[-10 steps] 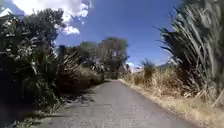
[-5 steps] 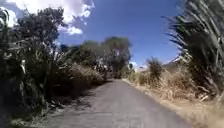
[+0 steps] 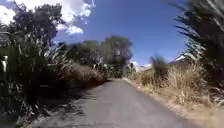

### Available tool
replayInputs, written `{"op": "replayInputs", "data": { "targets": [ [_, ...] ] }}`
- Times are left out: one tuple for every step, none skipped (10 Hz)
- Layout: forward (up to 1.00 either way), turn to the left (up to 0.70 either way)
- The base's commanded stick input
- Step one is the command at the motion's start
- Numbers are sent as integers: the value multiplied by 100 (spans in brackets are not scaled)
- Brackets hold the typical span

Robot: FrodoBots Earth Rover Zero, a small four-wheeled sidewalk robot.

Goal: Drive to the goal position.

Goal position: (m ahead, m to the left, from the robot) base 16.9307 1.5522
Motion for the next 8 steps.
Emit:
{"op": "replayInputs", "data": {
  "targets": [
    [85,-7],
    [85,0],
    [85,0],
    [85,0],
    [85,0],
    [85,0],
    [85,0],
    [85,0]
  ]
}}
